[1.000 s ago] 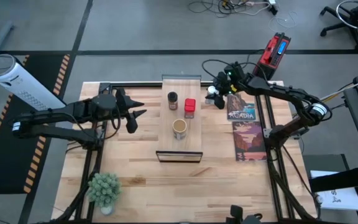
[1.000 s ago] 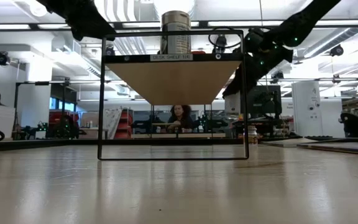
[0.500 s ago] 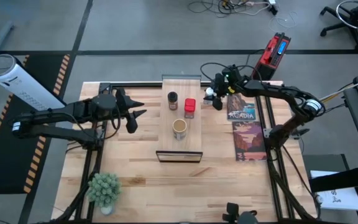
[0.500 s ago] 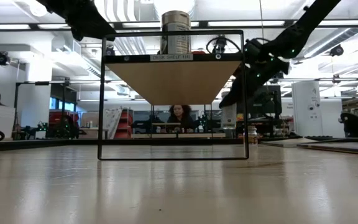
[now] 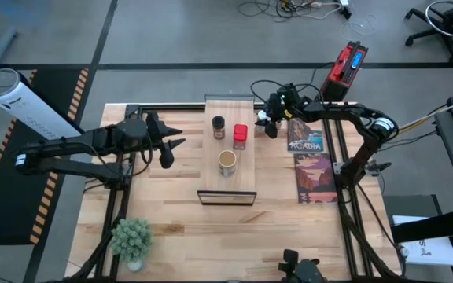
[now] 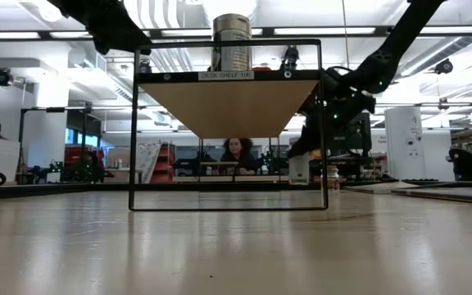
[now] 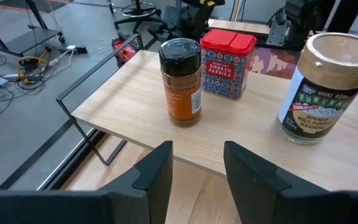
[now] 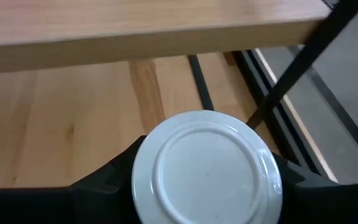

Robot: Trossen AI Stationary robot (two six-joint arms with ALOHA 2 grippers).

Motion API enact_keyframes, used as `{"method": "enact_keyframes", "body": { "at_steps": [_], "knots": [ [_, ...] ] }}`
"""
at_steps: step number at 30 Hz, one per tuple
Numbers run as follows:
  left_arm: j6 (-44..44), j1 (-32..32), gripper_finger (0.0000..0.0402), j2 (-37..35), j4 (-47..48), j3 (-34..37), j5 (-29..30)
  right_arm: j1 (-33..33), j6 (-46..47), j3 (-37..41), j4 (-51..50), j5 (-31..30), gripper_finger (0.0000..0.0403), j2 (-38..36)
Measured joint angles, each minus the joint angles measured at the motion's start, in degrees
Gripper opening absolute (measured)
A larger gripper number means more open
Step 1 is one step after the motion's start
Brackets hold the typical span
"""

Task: Shelf spices
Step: Remove the white seasoning bottle from the shelf

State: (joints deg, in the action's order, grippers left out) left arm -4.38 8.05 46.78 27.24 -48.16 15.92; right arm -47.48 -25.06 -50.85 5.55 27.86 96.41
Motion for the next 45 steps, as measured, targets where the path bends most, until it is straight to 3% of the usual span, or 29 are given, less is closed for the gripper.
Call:
{"method": "enact_keyframes", "body": {
  "at_steps": [25, 37, 45],
  "knots": [
    [0.2, 0.0, 0.0133, 0.0, 0.3, 0.0, 0.0, -0.7, -0.5, 2.5, 3.6, 2.2, 0.0189, 1.3],
    [0.2, 0.0, 0.0133, 0.0, 0.3, 0.0, 0.0, -0.9, 0.0, 2.5, 2.6, 0.6, 0.0251, 1.2],
    [0.2, 0.0, 0.0133, 0.0, 0.3, 0.0, 0.0, -0.8, 0.8, 2.5, 0.1, 0.7, 0.0277, -3.2]
  ]
}}
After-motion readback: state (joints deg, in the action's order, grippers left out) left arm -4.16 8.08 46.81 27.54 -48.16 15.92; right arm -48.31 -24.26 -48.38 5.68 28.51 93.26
